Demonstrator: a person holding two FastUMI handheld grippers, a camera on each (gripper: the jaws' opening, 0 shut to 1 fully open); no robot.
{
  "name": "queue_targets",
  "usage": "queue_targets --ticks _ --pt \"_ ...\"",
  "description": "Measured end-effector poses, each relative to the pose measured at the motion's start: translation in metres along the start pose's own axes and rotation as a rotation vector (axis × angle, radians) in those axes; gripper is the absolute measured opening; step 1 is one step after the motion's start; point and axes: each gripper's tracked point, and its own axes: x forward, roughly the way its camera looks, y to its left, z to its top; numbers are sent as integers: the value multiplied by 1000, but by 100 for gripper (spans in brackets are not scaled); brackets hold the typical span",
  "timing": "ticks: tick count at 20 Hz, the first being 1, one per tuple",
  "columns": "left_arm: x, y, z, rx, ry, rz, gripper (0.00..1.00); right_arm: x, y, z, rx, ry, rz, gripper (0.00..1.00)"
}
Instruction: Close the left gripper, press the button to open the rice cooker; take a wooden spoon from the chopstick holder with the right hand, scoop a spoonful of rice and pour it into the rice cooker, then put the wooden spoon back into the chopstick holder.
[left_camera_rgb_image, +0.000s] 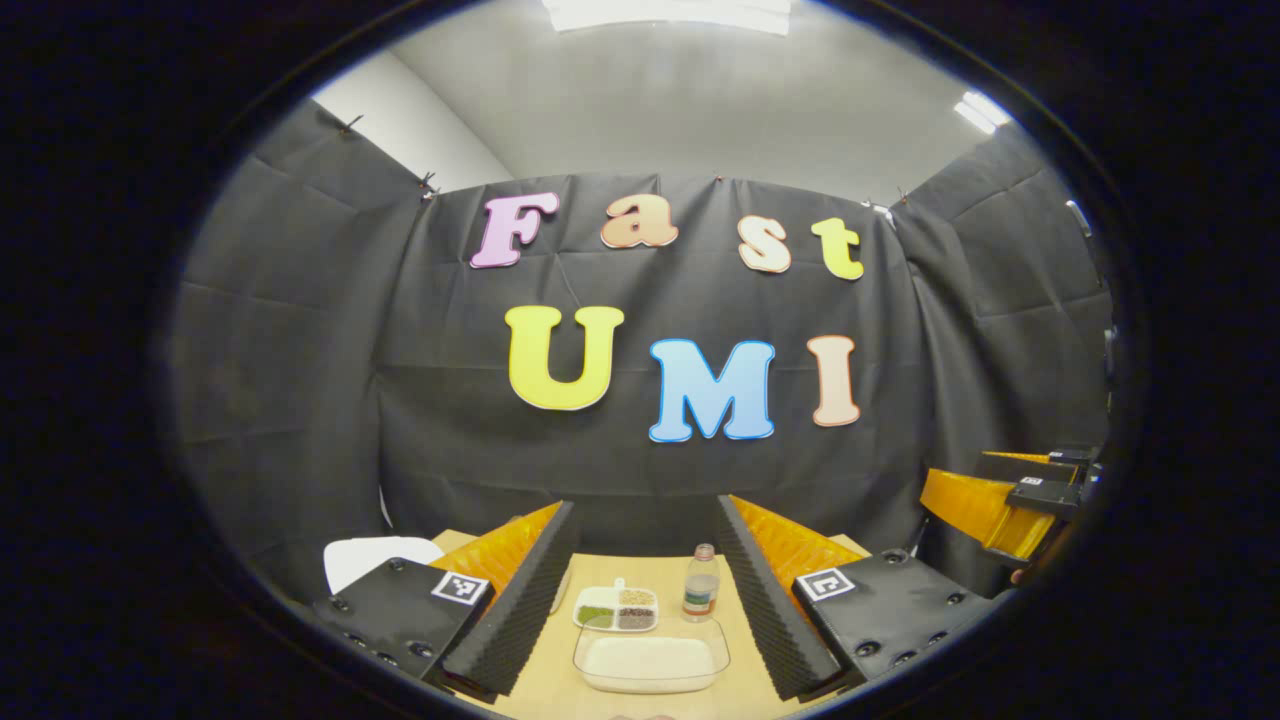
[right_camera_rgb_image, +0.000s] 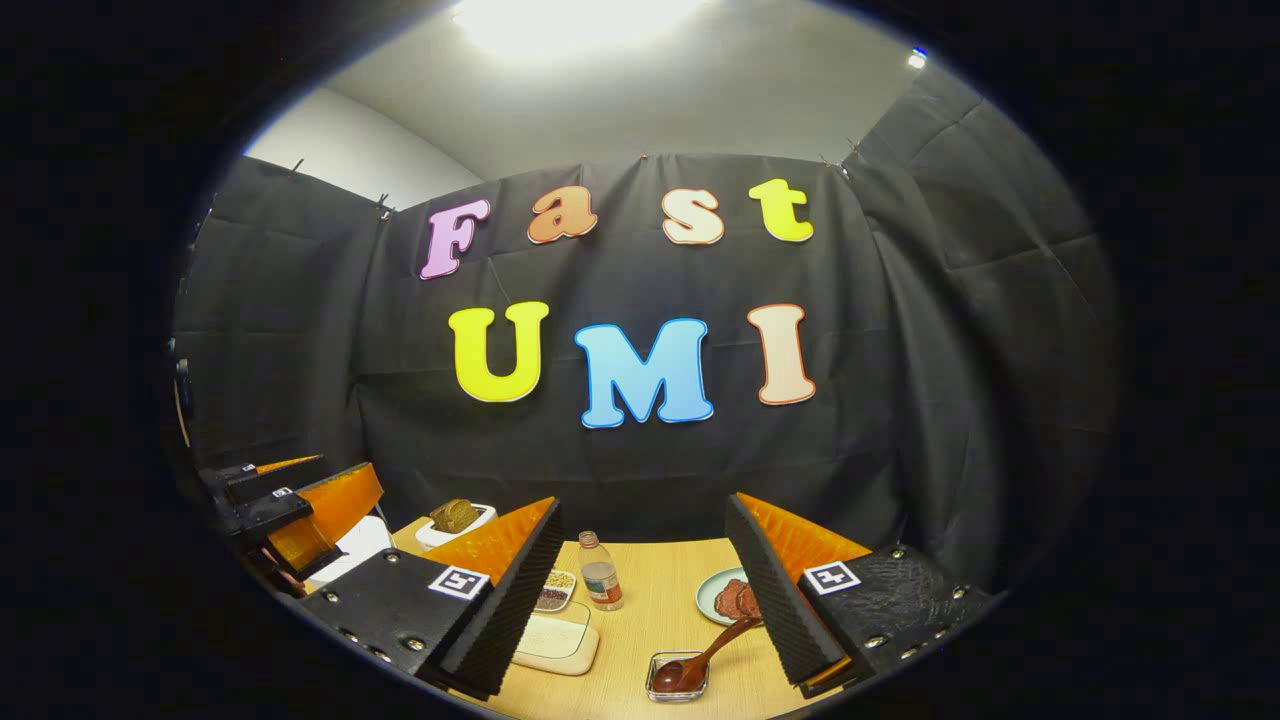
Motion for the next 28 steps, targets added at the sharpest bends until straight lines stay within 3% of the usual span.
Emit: queue_targets --ticks 4,6,15,19,23,27,28 --pt "-12 17 -8 -22 3 23 97 -3 6 6 -7 -27 13 94" --pt "-16 24 -9 -8 3 42 96 -3 8 7 -14 -44 16 99" --pt "-11 63 -30 -13 64 69 96 5 22 -14 -11 10 31 99" --pt "-1 108 -58 -41 160 100 74 8 24 -23 -8 38 19 94" --pt "7 181 -101 -100 276 175 10 7 20 -31 -20 56 -8 98" --pt "22 239 -131 -168 400 180 8 4 7 -41 -25 86 -46 94" --pt "26 251 -143 -185 435 174 9 5 4 -44 -22 98 -55 99"
